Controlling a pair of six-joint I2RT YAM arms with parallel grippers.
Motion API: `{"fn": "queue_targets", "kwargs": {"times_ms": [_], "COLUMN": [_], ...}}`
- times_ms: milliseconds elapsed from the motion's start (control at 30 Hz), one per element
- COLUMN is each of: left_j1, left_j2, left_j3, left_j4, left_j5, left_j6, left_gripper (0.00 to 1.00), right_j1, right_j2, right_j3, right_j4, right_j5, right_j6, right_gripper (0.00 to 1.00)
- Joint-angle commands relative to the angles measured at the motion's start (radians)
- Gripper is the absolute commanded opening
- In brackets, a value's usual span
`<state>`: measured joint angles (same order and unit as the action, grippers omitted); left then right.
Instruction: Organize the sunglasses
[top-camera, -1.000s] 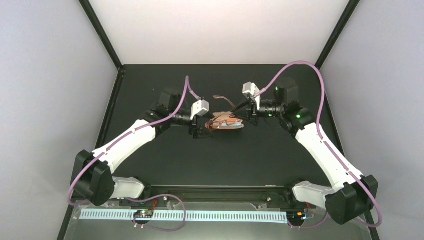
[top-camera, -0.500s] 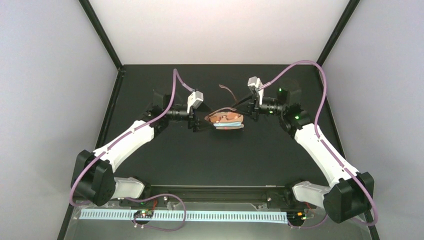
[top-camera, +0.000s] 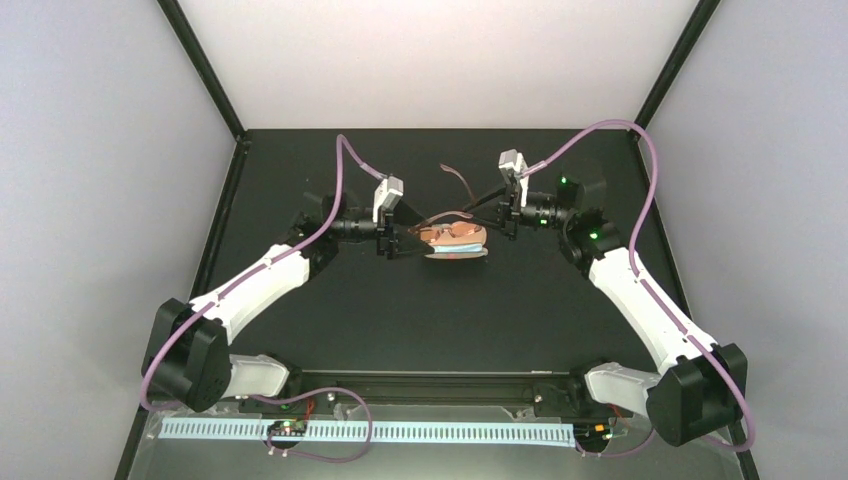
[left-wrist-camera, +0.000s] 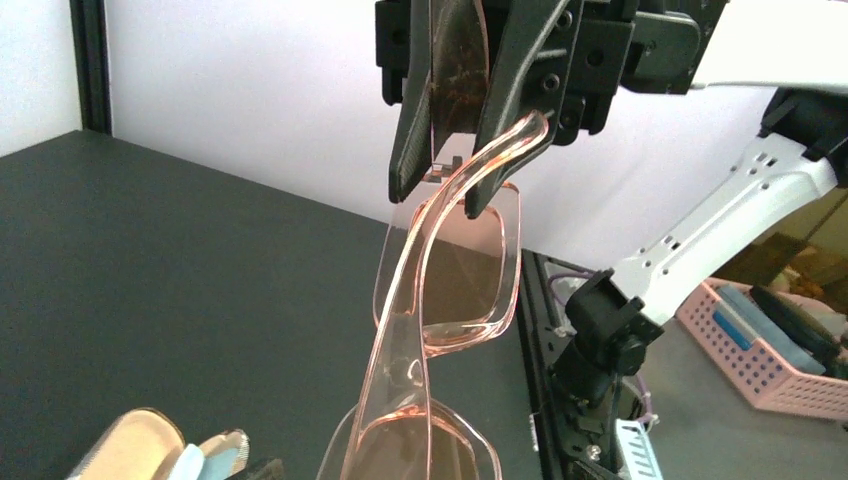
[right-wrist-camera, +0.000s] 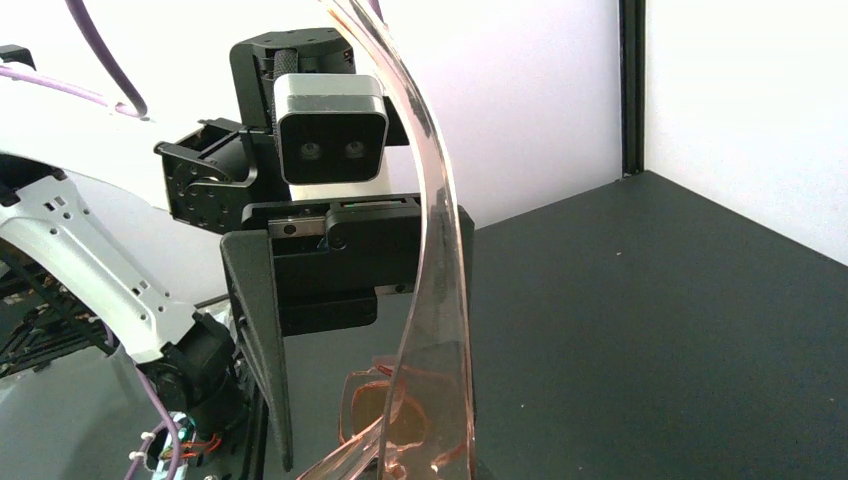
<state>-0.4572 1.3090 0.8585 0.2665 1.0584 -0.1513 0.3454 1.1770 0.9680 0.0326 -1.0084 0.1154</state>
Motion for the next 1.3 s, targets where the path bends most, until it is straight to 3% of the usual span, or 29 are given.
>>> {"fn": "queue_targets", "kwargs": {"times_ms": [0, 167, 467, 867, 1033, 1267], "left_j1": [0.012, 0.013, 0.014, 0.023, 0.028, 0.028], "left_j2": [0.015, 0.025, 0.037, 0.029, 0.023, 0.025], "left_j3": [-0.006, -0.016, -0.023, -0.019, 0.002, 0.02], "left_j4": [0.103, 0.131, 0.14, 0.118, 0.07, 0.014], "left_j5": [0.048, 0.081, 0.104, 0.1, 0.09, 0.08], "left_j6": [-0.085, -0.104, -0.097, -0.064, -0.034, 0.009], "left_gripper": [0.7, 0.58, 0.55, 0.37, 0.32, 0.24], "right_j1": [-0.008, -0.008, -0.008, -0.011, -0.011, -0.01], "right_j2": [0.002, 0.008, 0.016, 0.017, 0.014, 0.008], "right_j3": [-0.009, -0.01, -0.009, -0.018, -0.027, -0.029], "right_j4": [0.046, 0.052, 0.059, 0.052, 0.011, -0.064], "right_j5": [-0.032, -0.032, -0.045, -0.037, -0.011, 0.021], "right_j6": [0.009, 0.009, 0.014, -0.009, -0.077, -0.175], "right_gripper": [0.06, 0.06, 0.06, 0.06, 0.13, 0.33]}}
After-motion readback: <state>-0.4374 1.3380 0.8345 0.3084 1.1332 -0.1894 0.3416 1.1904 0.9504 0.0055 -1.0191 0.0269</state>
